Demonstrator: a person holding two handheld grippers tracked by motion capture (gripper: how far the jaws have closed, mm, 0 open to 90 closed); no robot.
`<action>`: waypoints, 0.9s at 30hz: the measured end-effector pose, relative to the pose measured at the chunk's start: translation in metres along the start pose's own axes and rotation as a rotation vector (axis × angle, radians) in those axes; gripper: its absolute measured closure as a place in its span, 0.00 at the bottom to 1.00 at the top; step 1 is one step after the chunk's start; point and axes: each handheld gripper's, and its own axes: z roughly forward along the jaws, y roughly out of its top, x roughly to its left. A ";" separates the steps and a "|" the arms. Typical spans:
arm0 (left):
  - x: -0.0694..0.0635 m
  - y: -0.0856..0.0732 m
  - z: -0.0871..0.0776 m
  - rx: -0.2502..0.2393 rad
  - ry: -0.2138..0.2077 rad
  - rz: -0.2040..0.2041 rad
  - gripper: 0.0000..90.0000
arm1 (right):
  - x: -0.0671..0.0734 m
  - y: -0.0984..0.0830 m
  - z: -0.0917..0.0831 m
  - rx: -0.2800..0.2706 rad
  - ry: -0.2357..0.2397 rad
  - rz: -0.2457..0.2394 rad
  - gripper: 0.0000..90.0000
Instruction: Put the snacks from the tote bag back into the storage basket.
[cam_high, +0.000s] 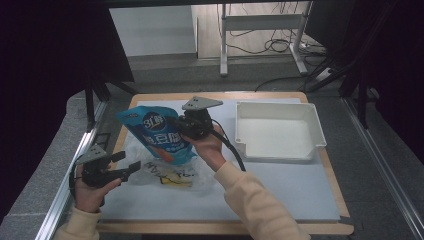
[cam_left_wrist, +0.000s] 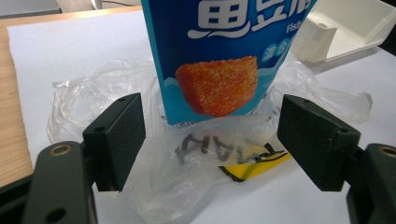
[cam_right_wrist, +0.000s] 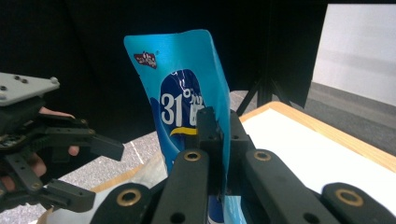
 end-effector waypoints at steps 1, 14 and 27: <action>0.000 0.000 0.000 0.000 0.001 -0.001 0.27 | 0.000 0.001 -0.001 -0.002 0.001 -0.004 0.99; -0.001 0.000 0.001 0.002 0.002 0.004 0.26 | 0.006 0.022 -0.016 -0.073 0.007 -0.008 0.99; 0.000 0.000 0.000 -0.001 0.001 0.000 0.26 | 0.005 0.041 -0.032 -0.123 0.000 -0.014 0.99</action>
